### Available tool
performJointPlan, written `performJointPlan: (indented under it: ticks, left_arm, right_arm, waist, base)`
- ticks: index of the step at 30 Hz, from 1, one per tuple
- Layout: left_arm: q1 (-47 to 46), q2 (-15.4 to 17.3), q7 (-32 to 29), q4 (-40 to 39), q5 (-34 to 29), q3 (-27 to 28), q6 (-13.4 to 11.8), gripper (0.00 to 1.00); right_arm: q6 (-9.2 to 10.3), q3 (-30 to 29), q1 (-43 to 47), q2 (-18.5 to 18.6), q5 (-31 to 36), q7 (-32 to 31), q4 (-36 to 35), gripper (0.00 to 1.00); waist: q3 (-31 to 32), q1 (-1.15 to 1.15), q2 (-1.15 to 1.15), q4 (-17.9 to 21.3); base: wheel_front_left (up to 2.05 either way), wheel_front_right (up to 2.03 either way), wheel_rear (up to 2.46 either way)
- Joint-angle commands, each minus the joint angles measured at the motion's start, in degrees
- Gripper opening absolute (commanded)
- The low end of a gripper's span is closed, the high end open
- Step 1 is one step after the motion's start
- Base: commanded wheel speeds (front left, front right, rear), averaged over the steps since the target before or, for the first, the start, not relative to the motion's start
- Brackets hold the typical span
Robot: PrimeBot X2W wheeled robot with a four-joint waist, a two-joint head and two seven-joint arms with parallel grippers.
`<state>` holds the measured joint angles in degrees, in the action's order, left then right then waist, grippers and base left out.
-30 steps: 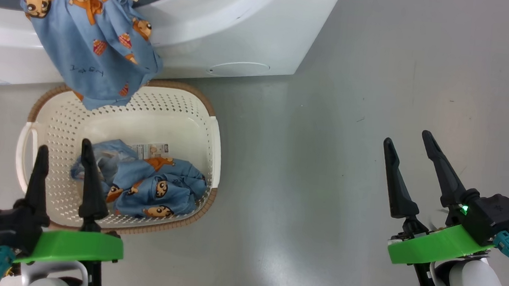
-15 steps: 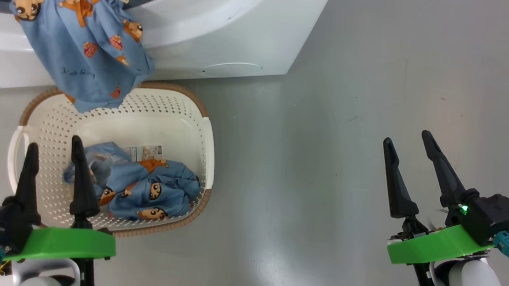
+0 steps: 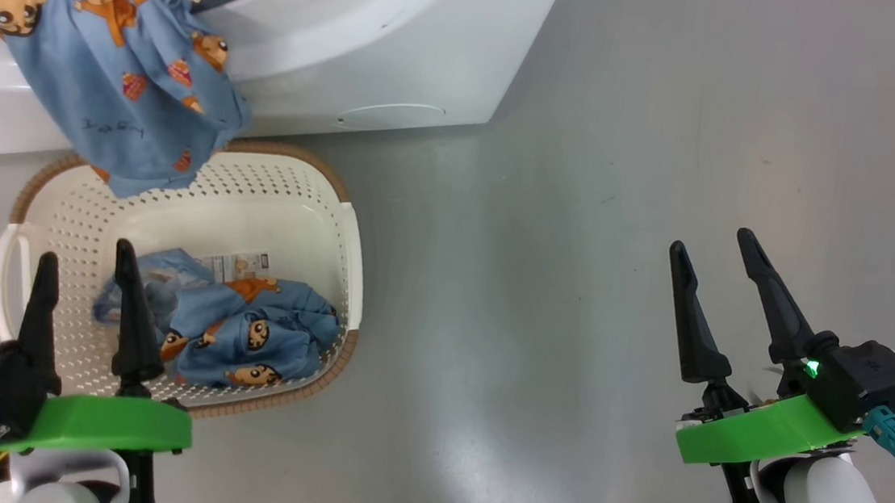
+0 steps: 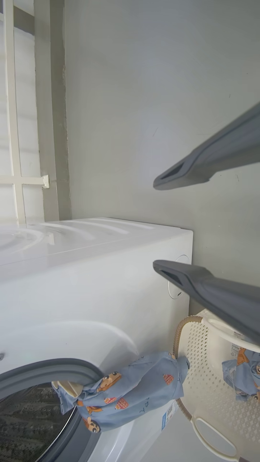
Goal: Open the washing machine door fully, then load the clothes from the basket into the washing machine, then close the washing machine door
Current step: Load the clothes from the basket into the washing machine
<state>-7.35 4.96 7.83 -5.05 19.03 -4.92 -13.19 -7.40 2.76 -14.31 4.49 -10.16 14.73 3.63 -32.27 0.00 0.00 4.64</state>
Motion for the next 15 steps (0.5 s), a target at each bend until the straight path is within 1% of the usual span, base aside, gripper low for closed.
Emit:
performJointPlan:
  ticks: [1,6,8,15]
  left_arm:
    - [-0.68,1.22,0.39,-0.33,0.03,1.84,0.21,1.0]
    - [-5.21,2.29,1.64,4.25,0.91,1.91,2.31,1.0]
    - [-8.77,3.05,2.58,7.9,1.87,2.36,3.88,1.0]
    - [-17.25,4.75,4.24,18.81,3.73,3.88,6.42,1.0]
  right_arm:
    - [-0.09,1.07,-0.32,-0.31,0.28,0.27,-1.53,1.0]
    - [-0.09,1.26,-0.55,-0.52,0.21,0.27,-1.63,1.0]
    - [-0.09,1.26,-0.75,-0.65,0.21,0.27,-1.58,1.0]
    - [-0.09,1.37,-1.28,-0.94,0.06,0.27,-1.64,1.0]
  waist:
    - [-0.49,0.0,0.0,0.41]
    - [-1.44,0.0,0.0,1.51]
    - [-1.98,0.0,0.0,2.33]
    - [-3.12,0.0,0.0,4.29]
  base:
    - [0.0,0.0,0.0]
    - [0.0,0.0,0.0]
    - [0.0,0.0,0.0]
    - [0.0,0.0,0.0]
